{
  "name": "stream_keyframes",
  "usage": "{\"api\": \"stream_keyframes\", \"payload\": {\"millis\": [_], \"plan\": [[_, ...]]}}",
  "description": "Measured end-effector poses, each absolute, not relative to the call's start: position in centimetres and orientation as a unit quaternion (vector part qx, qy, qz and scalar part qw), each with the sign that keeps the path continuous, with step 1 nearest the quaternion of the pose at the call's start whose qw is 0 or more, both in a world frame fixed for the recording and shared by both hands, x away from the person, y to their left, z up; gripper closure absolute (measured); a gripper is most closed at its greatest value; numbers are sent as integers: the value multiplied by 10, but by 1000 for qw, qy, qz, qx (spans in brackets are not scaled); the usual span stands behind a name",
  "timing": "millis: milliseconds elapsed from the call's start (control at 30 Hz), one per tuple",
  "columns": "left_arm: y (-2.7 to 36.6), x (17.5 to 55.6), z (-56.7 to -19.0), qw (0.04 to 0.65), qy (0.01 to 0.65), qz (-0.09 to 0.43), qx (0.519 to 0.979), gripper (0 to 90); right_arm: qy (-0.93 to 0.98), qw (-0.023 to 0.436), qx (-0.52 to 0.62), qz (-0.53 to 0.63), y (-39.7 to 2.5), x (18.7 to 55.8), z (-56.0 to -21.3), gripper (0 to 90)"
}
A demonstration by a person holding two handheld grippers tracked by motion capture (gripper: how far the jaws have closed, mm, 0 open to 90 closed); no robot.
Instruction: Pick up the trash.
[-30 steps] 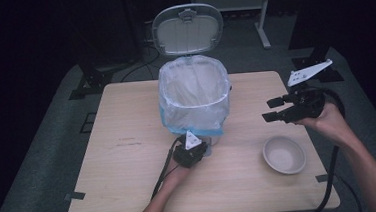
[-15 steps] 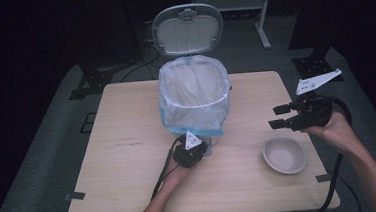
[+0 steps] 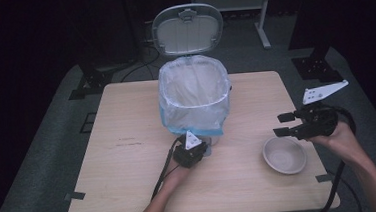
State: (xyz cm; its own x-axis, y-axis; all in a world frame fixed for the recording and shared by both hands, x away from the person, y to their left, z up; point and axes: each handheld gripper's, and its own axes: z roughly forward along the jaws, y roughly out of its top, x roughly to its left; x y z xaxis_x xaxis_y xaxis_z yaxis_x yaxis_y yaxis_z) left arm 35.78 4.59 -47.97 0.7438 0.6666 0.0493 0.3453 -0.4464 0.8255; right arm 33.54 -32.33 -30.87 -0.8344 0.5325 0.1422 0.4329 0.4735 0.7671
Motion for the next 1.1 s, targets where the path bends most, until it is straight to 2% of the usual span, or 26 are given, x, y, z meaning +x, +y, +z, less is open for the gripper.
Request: {"api": "stream_keyframes", "payload": {"millis": [1100], "plan": [[46,358,-480,429,306,187,829,809,855,38,282,433,-327,315,-346,370]]}}
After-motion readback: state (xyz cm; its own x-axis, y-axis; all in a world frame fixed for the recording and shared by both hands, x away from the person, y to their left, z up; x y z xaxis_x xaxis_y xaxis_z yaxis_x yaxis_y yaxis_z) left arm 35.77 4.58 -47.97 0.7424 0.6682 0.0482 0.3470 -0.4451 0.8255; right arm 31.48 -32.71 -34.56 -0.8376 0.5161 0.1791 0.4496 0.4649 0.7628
